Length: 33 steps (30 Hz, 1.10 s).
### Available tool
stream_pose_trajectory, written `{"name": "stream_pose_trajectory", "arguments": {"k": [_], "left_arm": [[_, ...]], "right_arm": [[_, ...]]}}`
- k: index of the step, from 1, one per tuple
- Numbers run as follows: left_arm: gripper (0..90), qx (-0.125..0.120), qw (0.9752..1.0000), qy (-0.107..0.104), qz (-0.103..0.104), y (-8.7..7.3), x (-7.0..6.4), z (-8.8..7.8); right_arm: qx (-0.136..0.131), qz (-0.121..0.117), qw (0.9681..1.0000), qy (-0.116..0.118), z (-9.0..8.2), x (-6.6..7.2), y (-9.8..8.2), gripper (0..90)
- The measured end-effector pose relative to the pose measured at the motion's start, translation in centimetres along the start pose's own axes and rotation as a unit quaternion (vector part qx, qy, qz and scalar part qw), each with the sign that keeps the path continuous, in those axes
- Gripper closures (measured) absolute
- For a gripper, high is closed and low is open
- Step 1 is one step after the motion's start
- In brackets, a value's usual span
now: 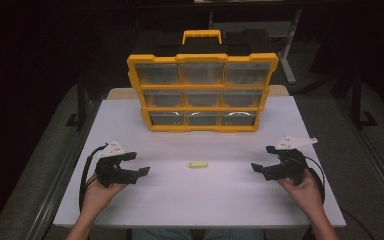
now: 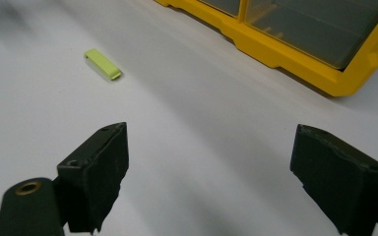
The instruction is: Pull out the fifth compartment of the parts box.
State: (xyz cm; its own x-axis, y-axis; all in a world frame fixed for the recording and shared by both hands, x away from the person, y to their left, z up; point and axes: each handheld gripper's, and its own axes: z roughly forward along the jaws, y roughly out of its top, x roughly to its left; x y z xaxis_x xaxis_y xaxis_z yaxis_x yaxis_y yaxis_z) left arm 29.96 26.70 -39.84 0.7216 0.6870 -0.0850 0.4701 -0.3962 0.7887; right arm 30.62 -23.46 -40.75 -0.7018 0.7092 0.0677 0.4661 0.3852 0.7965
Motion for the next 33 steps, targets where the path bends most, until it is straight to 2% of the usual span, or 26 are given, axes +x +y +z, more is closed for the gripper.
{"name": "stream_pose_trajectory", "arguments": {"k": [8,11,15,17,20,23,24,26,27,28,29,30,33], "left_arm": [[23.3,-0.010,0.9998,-0.014,0.004,0.3,0.0,-0.3],[26.8,-0.013,0.9997,-0.020,0.000,0.6,-0.2,-0.2],[26.4,-0.007,0.9996,-0.026,0.006,1.3,-0.2,0.1],[22.7,-0.008,0.9995,-0.029,0.008,1.6,-0.2,0.2],[22.0,-0.020,0.9978,-0.063,0.004,2.1,-0.1,0.3],[20.3,-0.019,0.9964,-0.081,0.014,2.9,-0.4,0.4],[20.3,-0.019,0.9964,-0.081,0.014,2.9,-0.4,0.4],[21.3,-0.015,0.9952,-0.097,0.002,3.4,-0.3,0.3],[26.1,-0.013,0.9943,-0.105,-0.011,3.6,-0.3,0.3],[28.6,-0.008,0.9942,-0.106,-0.014,3.8,-0.3,0.4],[26.2,-0.005,0.9942,-0.106,-0.012,4.1,-0.3,0.4],[26.2,-0.006,0.9945,-0.104,-0.009,4.3,-0.3,0.4],[28.0,-0.013,0.9946,-0.102,-0.015,5.0,-0.3,0.4]], "right_arm": [[-0.003,0.001,1.0000,0.004,-0.1,0.0,0.0,13.6],[-0.003,0.004,1.0000,0.005,-0.1,-0.1,0.1,13.6],[0.001,0.005,1.0000,0.003,0.0,-0.1,0.0,13.6],[0.000,0.002,1.0000,0.002,-0.1,-0.1,0.0,13.6],[0.001,0.005,1.0000,0.003,0.0,-0.1,0.0,13.6],[0.003,0.000,1.0000,0.002,0.0,0.1,0.0,13.6],[0.003,0.000,1.0000,0.002,0.0,0.1,0.0,13.6],[0.000,-0.001,1.0000,0.003,0.1,0.1,0.1,13.6],[-0.002,-0.002,1.0000,0.005,0.0,0.2,0.1,13.6],[-0.003,-0.002,1.0000,0.005,0.0,0.2,0.2,13.6],[-0.004,-0.002,1.0000,0.003,-0.1,0.3,0.2,13.6],[-0.007,-0.005,1.0000,0.002,-0.1,0.3,0.3,13.6],[-0.008,-0.006,0.9999,0.003,-0.1,0.3,0.3,13.6]]}}
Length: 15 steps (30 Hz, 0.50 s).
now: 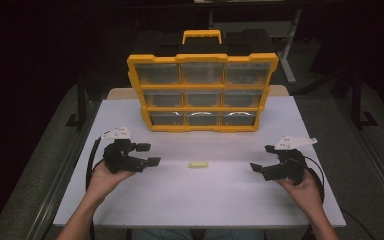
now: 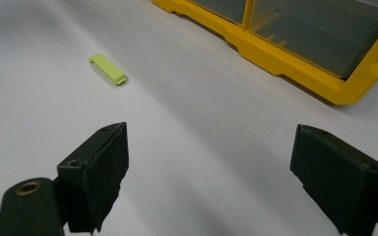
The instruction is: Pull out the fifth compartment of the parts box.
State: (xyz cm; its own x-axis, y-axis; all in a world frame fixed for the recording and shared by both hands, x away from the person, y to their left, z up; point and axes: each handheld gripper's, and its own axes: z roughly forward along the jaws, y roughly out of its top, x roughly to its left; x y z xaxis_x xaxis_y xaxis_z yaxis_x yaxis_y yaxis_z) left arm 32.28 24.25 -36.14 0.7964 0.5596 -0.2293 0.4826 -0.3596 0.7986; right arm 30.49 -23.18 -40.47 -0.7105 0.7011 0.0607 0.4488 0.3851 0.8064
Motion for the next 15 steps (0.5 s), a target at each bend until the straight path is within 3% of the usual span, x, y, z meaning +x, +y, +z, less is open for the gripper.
{"name": "stream_pose_trajectory", "arguments": {"k": [2,5,9,10,15], "left_arm": [[29.8,-0.015,0.9996,-0.014,-0.018,0.5,0.2,0.0],[30.1,-0.043,0.9970,-0.029,-0.057,1.2,0.6,0.2],[26.4,-0.046,0.9969,-0.025,-0.059,2.5,0.7,1.1],[25.9,-0.061,0.9959,-0.030,-0.060,3.0,0.5,1.8],[25.9,-0.077,0.9953,-0.025,-0.052,4.1,-0.1,3.0]], "right_arm": [[0.000,-0.003,1.0000,0.001,0.0,0.0,0.0,13.6],[0.000,-0.006,1.0000,0.000,0.0,0.1,0.0,13.6],[0.002,-0.009,1.0000,0.000,0.2,0.2,0.0,13.7],[0.001,-0.011,0.9999,-0.002,0.2,0.1,0.0,13.7],[0.000,-0.003,1.0000,0.000,0.1,0.0,0.0,13.6]]}}
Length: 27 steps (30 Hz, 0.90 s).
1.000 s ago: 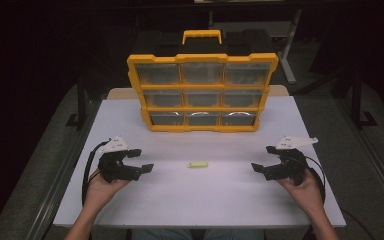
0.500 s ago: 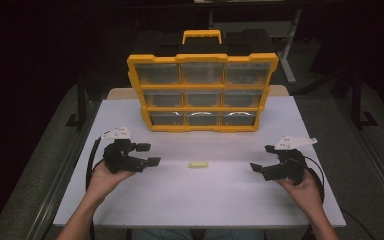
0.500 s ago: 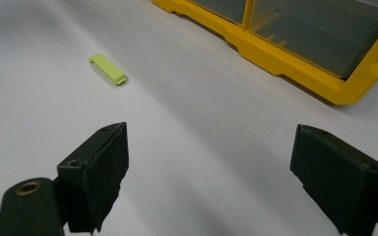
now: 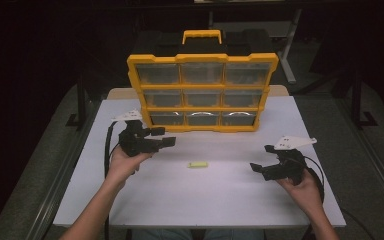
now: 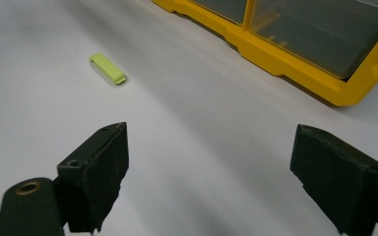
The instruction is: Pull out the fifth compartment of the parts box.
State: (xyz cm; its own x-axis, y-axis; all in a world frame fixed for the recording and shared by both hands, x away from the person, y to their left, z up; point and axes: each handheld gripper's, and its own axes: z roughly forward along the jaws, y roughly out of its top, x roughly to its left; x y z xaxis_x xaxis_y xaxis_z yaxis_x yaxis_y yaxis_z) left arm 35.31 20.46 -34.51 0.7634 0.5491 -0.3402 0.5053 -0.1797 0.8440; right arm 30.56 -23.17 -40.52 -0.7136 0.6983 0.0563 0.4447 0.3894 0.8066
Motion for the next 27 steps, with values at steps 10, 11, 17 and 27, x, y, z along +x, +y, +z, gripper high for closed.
{"name": "stream_pose_trajectory", "arguments": {"k": [10,11,17,27], "left_arm": [[33.2,-0.042,0.9974,-0.015,-0.056,2.5,0.6,2.7],[36.8,-0.047,0.9967,-0.013,-0.065,2.6,0.7,2.9],[43.6,-0.055,0.9921,-0.019,-0.111,3.7,1.0,4.4],[51.2,-0.118,0.9712,-0.031,-0.205,4.2,2.8,6.4]], "right_arm": [[-0.007,-0.003,1.0000,0.001,-0.3,-0.1,0.0,13.8],[-0.007,-0.003,1.0000,0.001,-0.3,-0.1,0.0,13.8],[-0.013,-0.013,0.9998,-0.002,-0.5,0.2,0.1,14.2],[-0.011,-0.014,0.9998,-0.001,-0.4,0.2,0.1,14.2]]}}
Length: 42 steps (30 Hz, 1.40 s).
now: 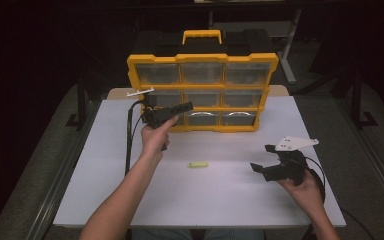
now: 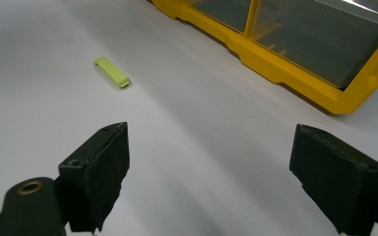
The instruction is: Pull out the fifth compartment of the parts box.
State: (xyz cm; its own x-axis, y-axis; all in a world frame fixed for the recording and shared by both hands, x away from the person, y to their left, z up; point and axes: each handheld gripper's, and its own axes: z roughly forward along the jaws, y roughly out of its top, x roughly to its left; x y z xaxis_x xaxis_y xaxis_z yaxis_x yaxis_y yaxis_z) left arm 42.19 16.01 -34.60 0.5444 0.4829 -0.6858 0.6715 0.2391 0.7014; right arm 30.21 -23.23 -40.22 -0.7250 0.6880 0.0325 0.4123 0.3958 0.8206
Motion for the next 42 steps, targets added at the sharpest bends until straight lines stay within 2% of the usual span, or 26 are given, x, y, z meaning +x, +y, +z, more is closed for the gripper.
{"name": "stream_pose_trajectory", "arguments": {"k": [2,4,7,9,10,15,20,23,25,27,29,35,36,42], "left_arm": [[53.2,-0.008,0.9999,0.008,-0.001,0.0,0.1,0.4],[54.6,-0.018,0.9998,0.007,-0.009,0.1,0.2,0.9],[57.4,-0.034,0.9991,-0.007,-0.024,0.1,0.4,1.6],[59.4,-0.037,0.9991,-0.002,-0.023,0.1,0.5,2.0],[61.0,-0.038,0.9988,-0.004,-0.030,0.1,0.8,2.4],[65.5,-0.046,0.9983,0.003,-0.035,0.0,0.9,3.0],[67.3,-0.044,0.9985,0.013,-0.031,0.0,0.5,3.7],[70.7,-0.054,0.9979,0.009,-0.033,0.1,0.3,3.9],[71.9,-0.056,0.9979,0.019,-0.029,0.2,0.0,4.1],[73.4,-0.059,0.9976,0.016,-0.031,0.3,-0.1,4.2],[73.6,-0.056,0.9977,0.021,-0.030,0.4,-0.2,4.4],[74.9,-0.055,0.9978,0.016,-0.034,0.3,-0.2,4.7],[76.1,-0.055,0.9976,0.011,-0.041,0.3,-0.2,4.8],[78.7,-0.053,0.9976,0.008,-0.043,0.2,-0.2,4.6]], "right_arm": [[0.000,-0.001,1.0000,0.000,0.0,0.0,0.0,14.2],[-0.001,-0.005,1.0000,0.001,0.1,0.0,0.0,14.2],[-0.002,-0.004,1.0000,0.000,0.0,0.0,0.0,14.2],[-0.006,0.002,1.0000,0.003,-0.2,0.0,0.0,14.2],[-0.012,0.005,0.9999,0.003,-0.4,0.0,0.0,14.2],[-0.011,0.006,0.9999,0.004,-0.4,-0.1,0.0,14.2],[-0.016,0.007,0.9998,0.009,-0.5,0.0,0.1,14.2],[-0.018,0.006,0.9998,0.009,-0.5,0.1,0.1,14.2],[-0.017,0.005,0.9998,0.009,-0.5,0.1,0.1,14.2],[-0.017,0.005,0.9998,0.010,-0.5,0.0,0.1,14.2],[-0.017,0.004,0.9998,0.011,-0.5,0.0,0.1,14.2],[-0.016,0.002,0.9998,0.011,-0.4,0.1,0.1,14.2],[-0.015,0.002,0.9998,0.011,-0.5,0.1,0.1,14.2],[-0.012,0.000,0.9999,0.011,-0.4,0.1,0.1,14.2]]}}
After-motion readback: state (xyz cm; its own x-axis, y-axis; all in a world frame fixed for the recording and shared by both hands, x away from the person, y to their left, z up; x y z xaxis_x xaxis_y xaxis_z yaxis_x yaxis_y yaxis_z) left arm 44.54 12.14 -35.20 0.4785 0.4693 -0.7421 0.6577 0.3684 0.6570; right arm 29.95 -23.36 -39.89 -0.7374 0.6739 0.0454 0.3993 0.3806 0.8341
